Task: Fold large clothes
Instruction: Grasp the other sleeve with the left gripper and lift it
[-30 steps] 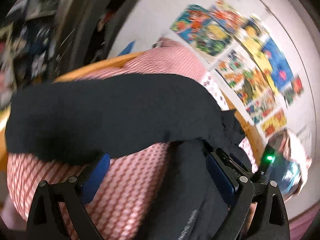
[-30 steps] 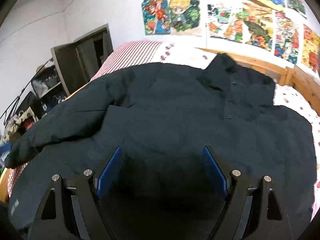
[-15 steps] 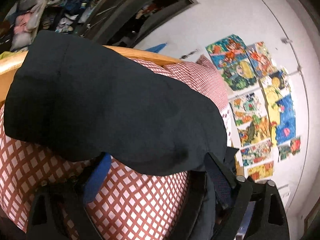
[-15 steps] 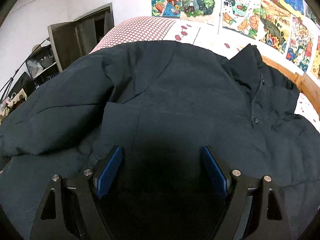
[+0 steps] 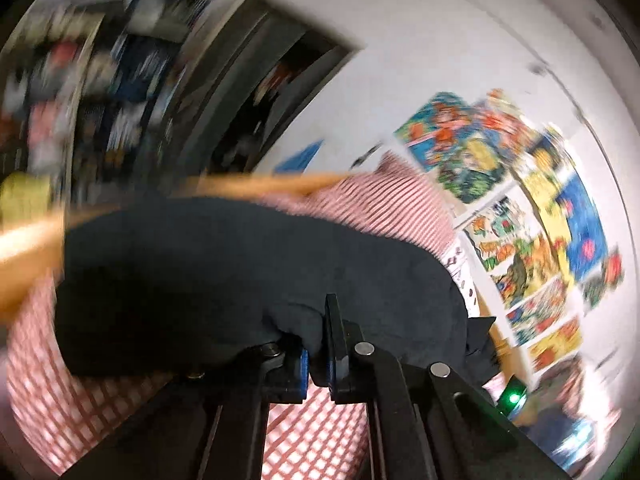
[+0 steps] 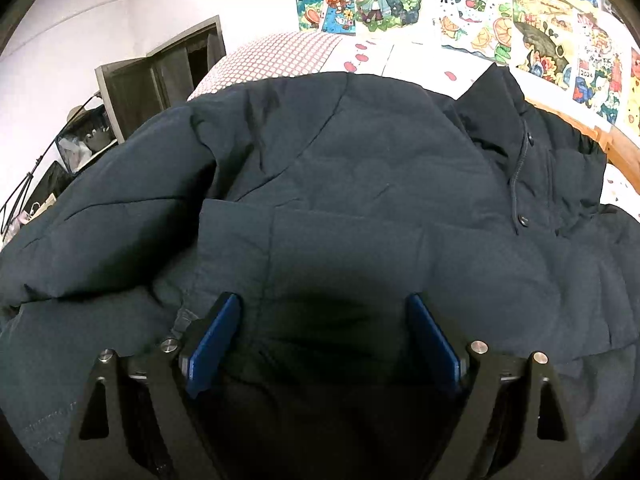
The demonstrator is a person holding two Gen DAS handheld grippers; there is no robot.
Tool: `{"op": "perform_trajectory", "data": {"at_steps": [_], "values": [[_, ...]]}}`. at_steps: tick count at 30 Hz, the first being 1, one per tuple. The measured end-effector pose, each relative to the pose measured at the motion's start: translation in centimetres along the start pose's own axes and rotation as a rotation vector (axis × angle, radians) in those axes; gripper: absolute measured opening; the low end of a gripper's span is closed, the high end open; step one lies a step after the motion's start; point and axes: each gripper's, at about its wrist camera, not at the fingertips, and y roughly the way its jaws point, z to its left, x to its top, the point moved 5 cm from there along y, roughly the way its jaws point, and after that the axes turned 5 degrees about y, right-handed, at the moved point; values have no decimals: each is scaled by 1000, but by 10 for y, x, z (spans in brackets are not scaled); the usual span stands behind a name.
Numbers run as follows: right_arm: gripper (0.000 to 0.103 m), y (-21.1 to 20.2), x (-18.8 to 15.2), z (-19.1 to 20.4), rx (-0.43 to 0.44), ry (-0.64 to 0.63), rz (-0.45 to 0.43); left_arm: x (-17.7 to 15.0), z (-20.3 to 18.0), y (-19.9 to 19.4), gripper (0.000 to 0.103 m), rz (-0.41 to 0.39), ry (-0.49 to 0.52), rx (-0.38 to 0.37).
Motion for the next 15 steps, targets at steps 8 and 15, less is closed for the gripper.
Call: {"op": "perform_trajectory", "data": {"at_steps": [8, 15], "values": [[83, -44, 16, -24, 81, 82, -97, 30, -148, -50, 6, -183, 547, -107], [83, -92, 18, -77, 78, 151, -160, -12, -266, -58, 6, -96, 805, -304]]}}
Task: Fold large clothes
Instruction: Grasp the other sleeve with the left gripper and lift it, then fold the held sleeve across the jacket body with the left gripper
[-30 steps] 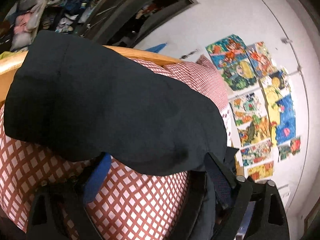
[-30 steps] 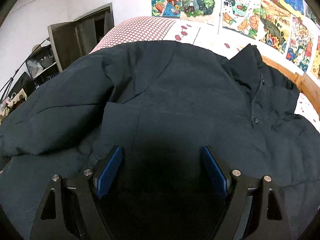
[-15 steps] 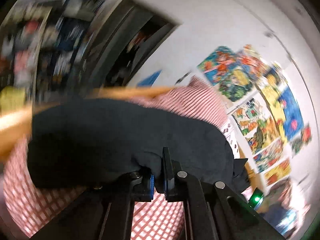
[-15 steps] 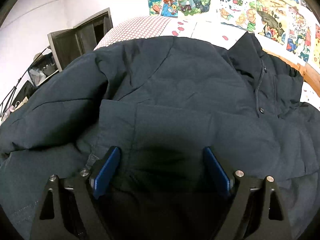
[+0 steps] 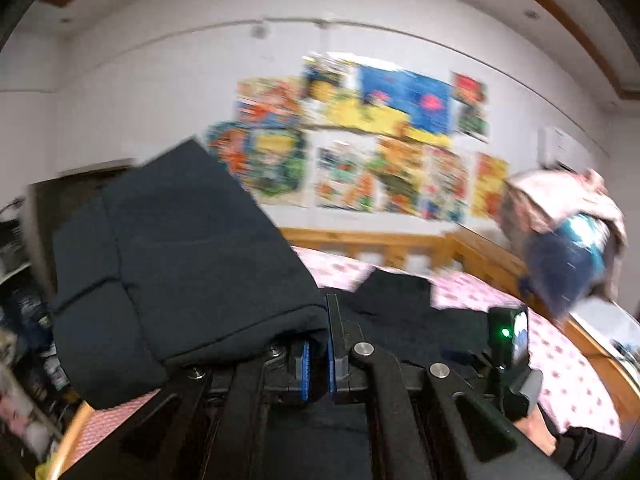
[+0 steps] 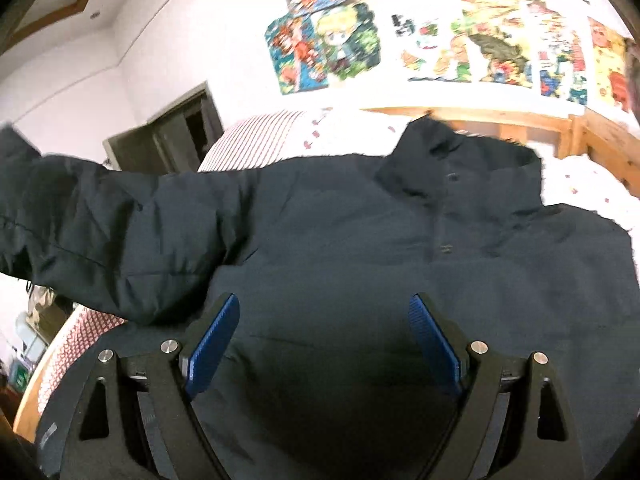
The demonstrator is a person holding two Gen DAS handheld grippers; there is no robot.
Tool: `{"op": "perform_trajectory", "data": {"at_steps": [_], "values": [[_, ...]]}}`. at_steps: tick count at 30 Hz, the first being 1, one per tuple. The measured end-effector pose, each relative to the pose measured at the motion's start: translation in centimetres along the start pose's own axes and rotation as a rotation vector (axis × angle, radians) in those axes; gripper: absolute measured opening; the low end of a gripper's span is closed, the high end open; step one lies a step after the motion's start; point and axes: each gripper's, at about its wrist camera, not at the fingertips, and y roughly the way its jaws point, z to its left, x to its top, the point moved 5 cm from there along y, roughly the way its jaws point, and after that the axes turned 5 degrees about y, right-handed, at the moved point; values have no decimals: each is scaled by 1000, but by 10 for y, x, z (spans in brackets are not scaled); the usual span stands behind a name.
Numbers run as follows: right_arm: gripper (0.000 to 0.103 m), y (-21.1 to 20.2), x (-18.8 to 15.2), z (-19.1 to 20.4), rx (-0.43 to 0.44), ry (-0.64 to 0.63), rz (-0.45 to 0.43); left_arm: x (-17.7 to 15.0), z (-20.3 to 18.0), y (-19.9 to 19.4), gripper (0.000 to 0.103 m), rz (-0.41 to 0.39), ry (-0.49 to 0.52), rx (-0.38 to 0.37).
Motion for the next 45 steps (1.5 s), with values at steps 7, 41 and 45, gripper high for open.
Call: {"op": "perform_trajectory", "data": {"at_steps": [7, 41, 45], "values": [[83, -52, 3, -89, -56, 119, -56, -11, -77, 38, 6, 83, 53, -158], [83, -37, -45, -230, 273, 557, -27, -154, -197, 154, 54, 549, 109, -487], [84, -29, -37, -220, 337, 594, -49, -146, -200, 142, 68, 515, 118, -534]]}}
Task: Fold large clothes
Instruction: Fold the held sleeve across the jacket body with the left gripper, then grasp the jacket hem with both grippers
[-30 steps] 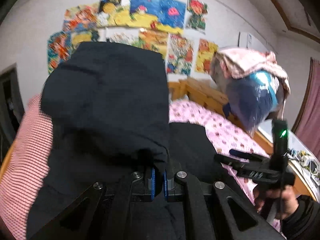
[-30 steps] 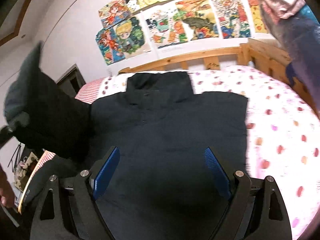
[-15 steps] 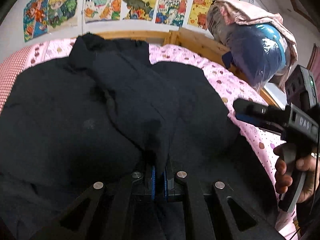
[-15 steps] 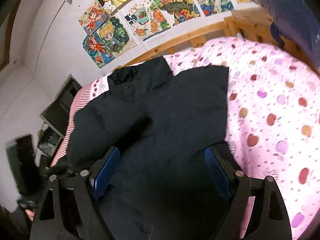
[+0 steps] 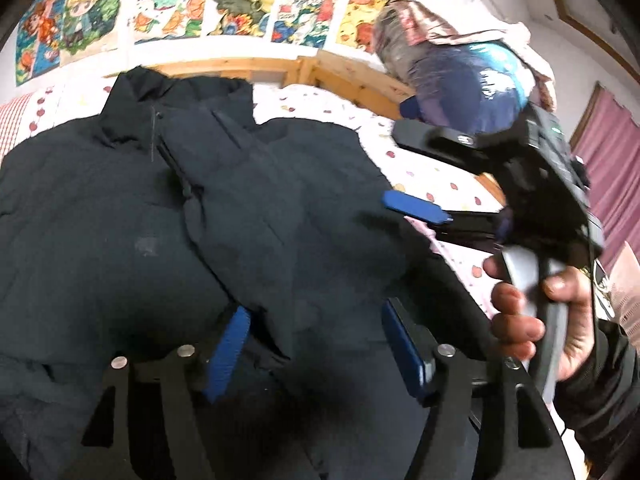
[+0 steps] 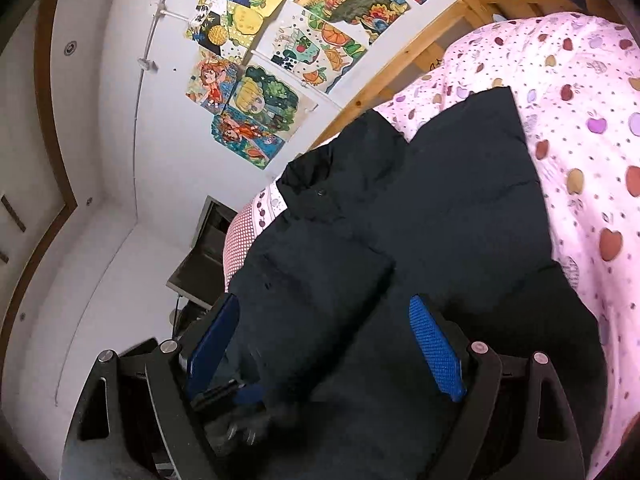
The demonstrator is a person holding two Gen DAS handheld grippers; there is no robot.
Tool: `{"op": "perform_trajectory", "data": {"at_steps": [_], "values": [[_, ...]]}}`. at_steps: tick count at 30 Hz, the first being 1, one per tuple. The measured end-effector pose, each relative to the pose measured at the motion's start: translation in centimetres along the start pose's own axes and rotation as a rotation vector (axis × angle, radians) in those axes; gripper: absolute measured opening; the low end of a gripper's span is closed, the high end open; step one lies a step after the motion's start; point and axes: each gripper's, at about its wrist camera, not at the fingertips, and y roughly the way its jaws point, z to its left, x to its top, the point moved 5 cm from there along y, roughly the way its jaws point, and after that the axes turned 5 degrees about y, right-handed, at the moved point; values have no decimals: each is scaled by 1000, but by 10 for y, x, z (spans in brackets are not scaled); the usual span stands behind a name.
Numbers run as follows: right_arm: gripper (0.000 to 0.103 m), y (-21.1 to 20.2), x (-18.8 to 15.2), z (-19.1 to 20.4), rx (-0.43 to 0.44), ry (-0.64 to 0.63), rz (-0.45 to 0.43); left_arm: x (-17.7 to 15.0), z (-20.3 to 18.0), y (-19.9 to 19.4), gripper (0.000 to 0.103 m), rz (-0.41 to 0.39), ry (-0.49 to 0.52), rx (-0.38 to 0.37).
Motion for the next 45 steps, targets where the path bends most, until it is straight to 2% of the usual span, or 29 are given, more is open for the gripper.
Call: {"op": "perform_trajectory", "data": {"at_steps": [3, 6, 10, 15, 19, 24, 25, 26, 27, 28, 29, 30, 32, 36, 39, 42, 45], "values": [[84, 11, -1, 6, 4, 0, 10, 7, -6, -11, 68, -63, 47, -10], [85, 18, -1, 9, 31, 28, 20, 13, -18, -20, 68, -105, 91, -80], [85, 19, 2, 10, 42, 44, 18, 13, -34, -14, 68, -95, 151, -133], [87, 5, 5, 3, 73, 80, 20, 10, -37, -1, 68, -60, 153, -177], [88, 3, 0, -4, 69, 98, 45, 5, -30, 7, 68, -14, 126, -164], [87, 13, -11, -29, -37, 162, 73, 2, -15, 1, 68, 8, 78, -113], [84, 14, -13, -33, -63, 162, 72, 1, -11, -2, 68, 6, 67, -101], [74, 15, -13, -35, -75, 161, 73, 2, -6, -5, 68, 1, 52, -89], [60, 16, -15, -38, -102, 156, 77, 4, 0, -8, 69, -2, 32, -70], [50, 16, -14, -39, -133, 149, 78, 6, 8, -12, 69, -3, 5, -45], [32, 16, -14, -40, -157, 142, 77, 7, 16, -16, 70, -5, -16, -27], [20, 16, -12, -41, -203, 125, 76, 10, 26, -20, 70, -4, -44, 11], [11, 14, -8, -40, -251, 86, 75, 15, 44, -27, 70, -4, -76, 81], [7, 6, 8, -16, -328, -71, 31, 23, 80, -38, 70, -11, -116, 210], [7, 1, 28, 10, -393, -214, -13, 27, 108, -37, 70, -3, -149, 265], [7, 6, 45, 24, -454, -317, -27, 25, 128, -26, 70, 33, -177, 303], [7, 15, 53, 19, -500, -335, -15, 18, 146, -10, 70, 60, -234, 300]]}}
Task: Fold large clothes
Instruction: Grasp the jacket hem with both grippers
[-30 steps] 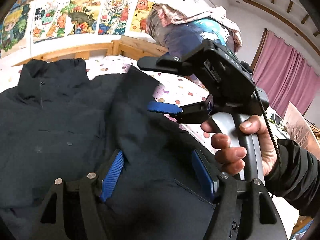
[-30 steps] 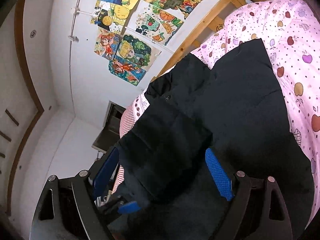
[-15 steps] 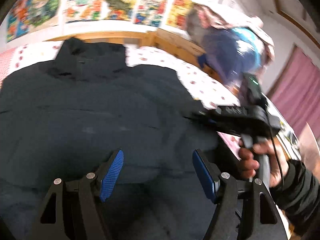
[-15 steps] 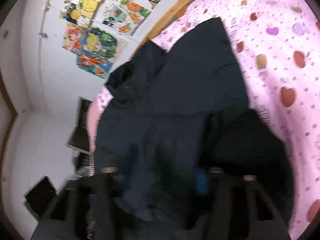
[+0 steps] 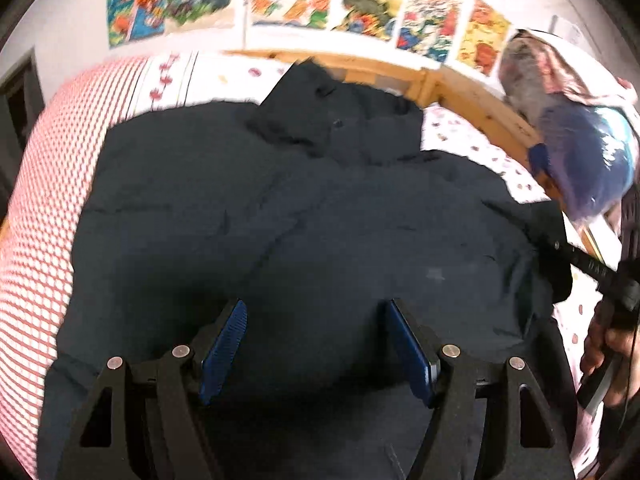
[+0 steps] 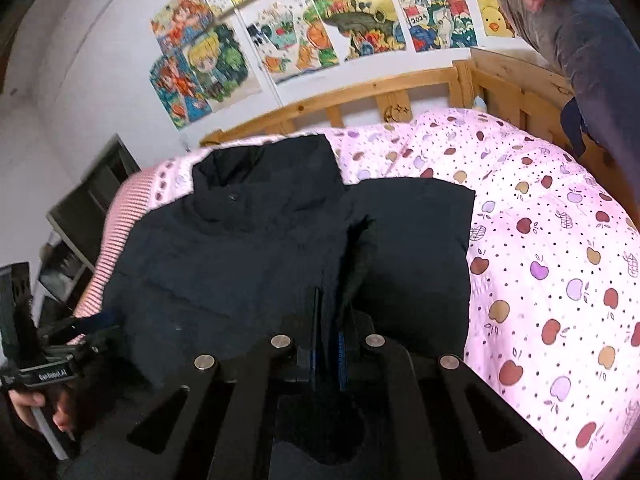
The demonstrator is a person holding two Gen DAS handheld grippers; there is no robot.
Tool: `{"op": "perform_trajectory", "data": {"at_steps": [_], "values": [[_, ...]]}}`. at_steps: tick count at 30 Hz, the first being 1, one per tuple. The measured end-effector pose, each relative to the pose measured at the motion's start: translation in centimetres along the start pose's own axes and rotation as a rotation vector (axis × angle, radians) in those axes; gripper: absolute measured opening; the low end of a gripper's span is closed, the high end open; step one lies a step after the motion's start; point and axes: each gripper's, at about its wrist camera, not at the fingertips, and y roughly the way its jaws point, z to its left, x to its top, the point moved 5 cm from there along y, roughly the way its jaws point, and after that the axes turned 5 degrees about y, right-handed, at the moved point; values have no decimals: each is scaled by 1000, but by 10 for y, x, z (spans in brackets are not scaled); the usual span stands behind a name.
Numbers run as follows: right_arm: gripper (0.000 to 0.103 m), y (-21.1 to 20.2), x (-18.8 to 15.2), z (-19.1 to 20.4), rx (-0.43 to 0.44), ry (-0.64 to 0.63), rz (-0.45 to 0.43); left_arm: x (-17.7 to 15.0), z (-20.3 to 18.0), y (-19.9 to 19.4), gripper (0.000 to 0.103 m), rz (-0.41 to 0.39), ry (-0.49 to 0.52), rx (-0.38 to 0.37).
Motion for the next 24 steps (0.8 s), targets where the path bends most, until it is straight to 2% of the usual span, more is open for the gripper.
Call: {"op": "perform_trajectory", "data": {"at_steps": [3, 6, 13, 16, 19, 24], "values": [[10, 15, -6, -9, -59, -10, 18, -5, 5, 12, 75, 3, -23, 1], [16, 32, -19, -21, -98, -4, 36, -10, 2, 25, 77, 12, 11, 35], [25, 58, -36, -28, -111, -15, 49, -18, 1, 48, 79, 31, 54, 102], [26, 63, -43, -26, -139, -35, 50, -18, 1, 53, 79, 37, 64, 123], [31, 62, -44, -21, -185, -71, 54, -17, 4, 51, 80, 32, 55, 114], [46, 44, -42, -18, -212, -96, 43, -14, 7, 37, 88, 15, 28, 100]]}}
